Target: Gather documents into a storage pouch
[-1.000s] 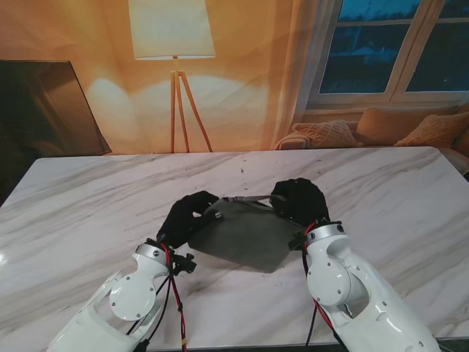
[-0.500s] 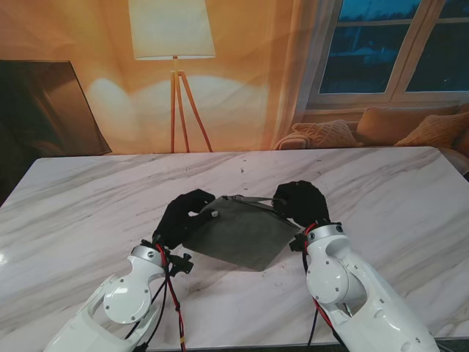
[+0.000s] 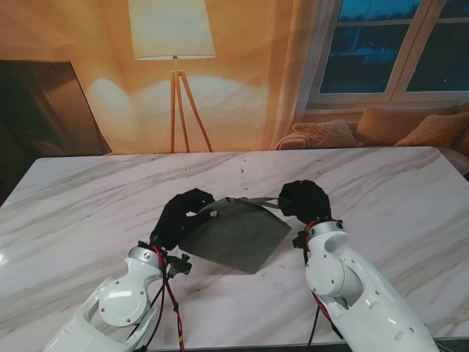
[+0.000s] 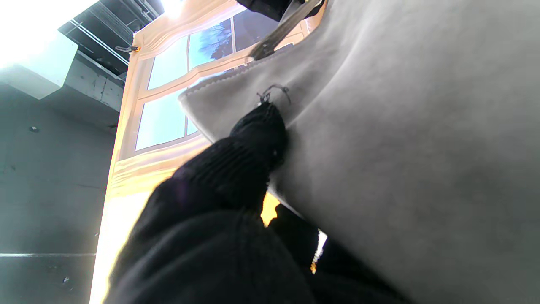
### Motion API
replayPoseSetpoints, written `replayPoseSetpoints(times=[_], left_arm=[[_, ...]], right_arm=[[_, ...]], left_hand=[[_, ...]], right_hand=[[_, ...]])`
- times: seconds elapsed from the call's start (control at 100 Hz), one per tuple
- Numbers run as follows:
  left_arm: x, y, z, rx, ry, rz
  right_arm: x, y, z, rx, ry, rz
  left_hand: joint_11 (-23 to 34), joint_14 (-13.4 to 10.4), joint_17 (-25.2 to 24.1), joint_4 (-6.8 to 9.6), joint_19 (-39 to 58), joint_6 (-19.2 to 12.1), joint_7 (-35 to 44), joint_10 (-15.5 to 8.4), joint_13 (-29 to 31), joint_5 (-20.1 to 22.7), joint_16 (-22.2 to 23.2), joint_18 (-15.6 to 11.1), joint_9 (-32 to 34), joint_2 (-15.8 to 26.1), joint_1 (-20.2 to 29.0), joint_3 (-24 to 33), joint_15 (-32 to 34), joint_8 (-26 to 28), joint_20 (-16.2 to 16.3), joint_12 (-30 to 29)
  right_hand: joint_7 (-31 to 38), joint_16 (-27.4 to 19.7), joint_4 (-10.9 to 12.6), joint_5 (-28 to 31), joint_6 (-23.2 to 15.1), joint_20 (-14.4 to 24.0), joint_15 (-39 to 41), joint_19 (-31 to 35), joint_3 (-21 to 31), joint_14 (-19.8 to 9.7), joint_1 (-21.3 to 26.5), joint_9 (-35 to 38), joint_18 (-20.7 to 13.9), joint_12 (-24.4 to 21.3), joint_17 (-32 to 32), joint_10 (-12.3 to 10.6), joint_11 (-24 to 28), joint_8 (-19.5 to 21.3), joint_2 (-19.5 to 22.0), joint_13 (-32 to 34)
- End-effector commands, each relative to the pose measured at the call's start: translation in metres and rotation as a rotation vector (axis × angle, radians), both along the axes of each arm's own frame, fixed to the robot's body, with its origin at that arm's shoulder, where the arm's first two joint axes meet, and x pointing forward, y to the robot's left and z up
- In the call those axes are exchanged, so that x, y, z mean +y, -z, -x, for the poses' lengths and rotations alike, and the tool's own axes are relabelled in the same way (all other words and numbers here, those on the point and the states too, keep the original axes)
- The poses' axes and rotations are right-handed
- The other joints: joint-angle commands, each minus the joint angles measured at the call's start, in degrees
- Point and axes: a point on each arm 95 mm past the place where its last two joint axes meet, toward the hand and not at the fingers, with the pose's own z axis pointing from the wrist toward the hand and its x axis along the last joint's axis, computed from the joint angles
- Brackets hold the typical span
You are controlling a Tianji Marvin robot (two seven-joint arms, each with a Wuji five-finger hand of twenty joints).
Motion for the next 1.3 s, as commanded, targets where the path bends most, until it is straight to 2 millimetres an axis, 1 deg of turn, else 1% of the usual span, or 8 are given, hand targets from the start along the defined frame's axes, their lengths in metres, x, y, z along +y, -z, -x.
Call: replayPoseSetpoints(times=[0.0, 0.2, 0.41, 0.67, 0.86, 0.98, 1.29], left_arm=[[0.002, -0.009, 0.002, -0.026, -0.001, 0.012], [0.011, -0.011, 0.002, -0.045, -0.033, -0.003], [0.016, -0.015, 0.005, -0.060, -0.050, 0.000], [0.029, -0.019, 0.007, -0.091, -0.110, -0.007], [0.037, -0.022, 0.008, -0.113, -0.147, -0.012], [0.041, -0.024, 0.009, -0.123, -0.166, -0.015], [0.047, -0.031, 0.009, -0.153, -0.195, -0.013]], right_arm=[[-0.009, 0.009, -0.003, 0.035, 0.035, 0.015], [-0.016, 0.010, -0.004, 0.029, 0.057, 0.020], [-0.018, 0.012, -0.004, 0.033, 0.062, 0.030], [-0.025, 0.015, -0.003, 0.035, 0.076, 0.049], [-0.033, 0.020, -0.004, 0.047, 0.087, 0.073], [-0.038, 0.024, -0.004, 0.053, 0.097, 0.086], [-0.051, 0.033, -0.007, 0.071, 0.130, 0.127]], left_hand=[[-0.5, 1.1, 0.4, 1.05, 1.6, -5.7, 14.5, -2.8, 2.5, 8.7, 0.5, -1.0, 2.8, 6.3, 2.7, 8.3, -0.1, 9.6, 1.1, 0.1], [-0.6, 0.8, 0.5, 0.90, 1.6, -6.0, 14.5, -3.3, 2.6, 8.7, 0.6, -0.9, 2.9, 6.3, 2.5, 8.6, -0.2, 9.7, 1.1, 0.1], [-0.7, 0.9, 0.5, 0.86, 1.6, -6.0, 14.6, -3.2, 2.7, 8.7, 0.7, -0.9, 2.9, 6.2, 2.5, 8.7, -0.3, 9.8, 1.1, 0.2], [-0.9, 0.6, 0.5, 0.77, 1.6, -6.0, 14.5, -3.5, 2.7, 8.6, 0.7, -0.9, 2.8, 6.2, 2.4, 8.8, -0.5, 10.0, 1.1, 0.2], [-1.1, 0.4, 0.7, 0.72, 1.7, -6.1, 14.2, -3.6, 2.7, 8.3, 0.5, -1.0, 2.8, 6.3, 2.4, 8.7, -0.8, 10.0, 1.1, 0.0], [-1.2, 0.3, 0.7, 0.70, 1.7, -6.1, 14.1, -3.6, 2.7, 8.1, 0.4, -1.0, 2.6, 6.3, 2.4, 8.5, -0.9, 10.0, 1.1, -0.1], [-1.2, 0.2, 0.9, 0.73, 1.8, -6.3, 14.1, -3.6, 2.9, 8.1, 0.2, -1.0, 2.7, 6.3, 2.4, 8.4, -0.8, 10.0, 1.1, -0.3]], right_hand=[[8.8, 0.0, 3.0, 7.6, -9.7, 0.4, -0.1, 5.0, 5.0, -1.0, 9.0, 1.1, -1.6, -0.9, 0.2, 4.0, 0.0, 3.8, 3.4, 1.1], [9.0, 0.0, 2.9, 7.7, -9.6, 0.5, -0.2, 4.9, 5.1, -1.0, 9.0, 1.1, -1.5, -0.9, 0.2, 3.9, 0.1, 3.8, 3.4, 1.0], [9.0, 0.0, 2.9, 7.7, -9.7, 0.6, -0.3, 4.8, 5.2, -1.0, 9.0, 1.2, -1.5, -1.0, 0.0, 4.0, 0.1, 3.8, 3.3, 1.0], [9.2, 0.1, 2.9, 7.8, -9.5, 0.6, -0.3, 4.6, 5.3, -0.9, 9.0, 1.2, -1.4, -1.0, -0.1, 4.1, 0.1, 3.9, 3.3, 0.9], [9.2, 0.0, 2.9, 7.8, -9.7, 0.7, -0.4, 4.4, 5.3, -0.9, 9.0, 1.2, -1.3, -1.0, -0.4, 3.7, 0.2, 3.9, 3.3, 0.8], [9.2, 0.0, 2.9, 7.8, -9.7, 0.7, -0.5, 4.2, 5.3, -0.9, 9.0, 1.1, -1.2, -1.0, -0.7, 3.9, 0.2, 3.9, 3.3, 0.7], [9.2, 0.0, 2.9, 7.8, -9.7, 0.8, -0.7, 3.9, 5.3, -0.8, 9.0, 1.1, -1.1, -1.0, -1.1, 4.0, 0.1, 3.9, 3.3, 0.4]])
